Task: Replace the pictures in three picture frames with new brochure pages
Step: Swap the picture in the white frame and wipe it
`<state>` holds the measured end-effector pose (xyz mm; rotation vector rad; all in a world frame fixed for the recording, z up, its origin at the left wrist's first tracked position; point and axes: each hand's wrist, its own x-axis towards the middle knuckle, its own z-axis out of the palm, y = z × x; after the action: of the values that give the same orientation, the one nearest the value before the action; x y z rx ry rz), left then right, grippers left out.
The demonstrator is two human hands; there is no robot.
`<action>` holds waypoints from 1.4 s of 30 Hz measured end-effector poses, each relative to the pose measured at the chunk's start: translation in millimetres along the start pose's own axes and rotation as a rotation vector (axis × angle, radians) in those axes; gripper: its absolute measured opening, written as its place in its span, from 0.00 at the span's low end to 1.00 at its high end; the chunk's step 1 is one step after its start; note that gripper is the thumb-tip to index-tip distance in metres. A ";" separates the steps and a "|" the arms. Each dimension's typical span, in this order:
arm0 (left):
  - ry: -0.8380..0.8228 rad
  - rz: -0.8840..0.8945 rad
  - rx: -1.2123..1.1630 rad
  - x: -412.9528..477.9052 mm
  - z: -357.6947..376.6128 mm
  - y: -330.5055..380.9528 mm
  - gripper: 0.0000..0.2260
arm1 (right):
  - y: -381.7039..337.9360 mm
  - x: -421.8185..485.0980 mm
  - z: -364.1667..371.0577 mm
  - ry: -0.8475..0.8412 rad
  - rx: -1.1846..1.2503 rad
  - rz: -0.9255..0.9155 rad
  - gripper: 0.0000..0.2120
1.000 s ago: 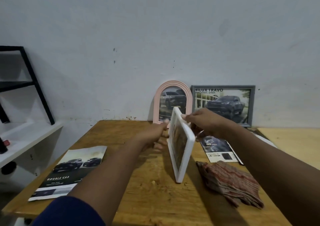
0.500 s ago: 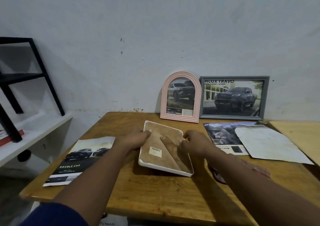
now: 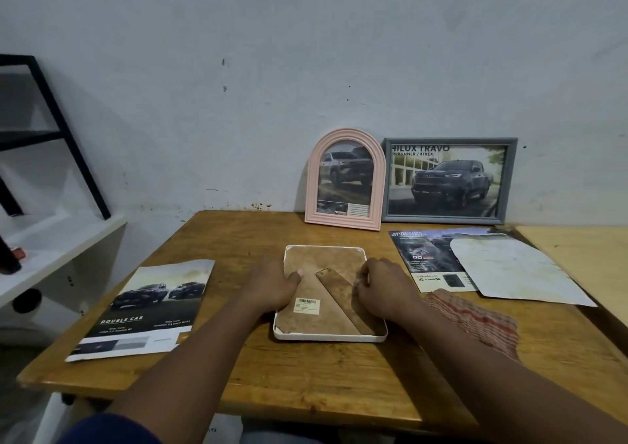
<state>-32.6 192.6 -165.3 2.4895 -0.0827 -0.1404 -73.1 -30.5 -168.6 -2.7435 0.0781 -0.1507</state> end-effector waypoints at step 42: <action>0.076 0.082 -0.005 11.3 28.4 -12.2 0.39 | -22.3 90.5 17.1 0.220 0.493 0.251 0.10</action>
<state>-24.5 184.2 -196.0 2.4793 -0.1523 -0.0108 19.4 -10.2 -167.2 -2.1956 0.3885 -0.3504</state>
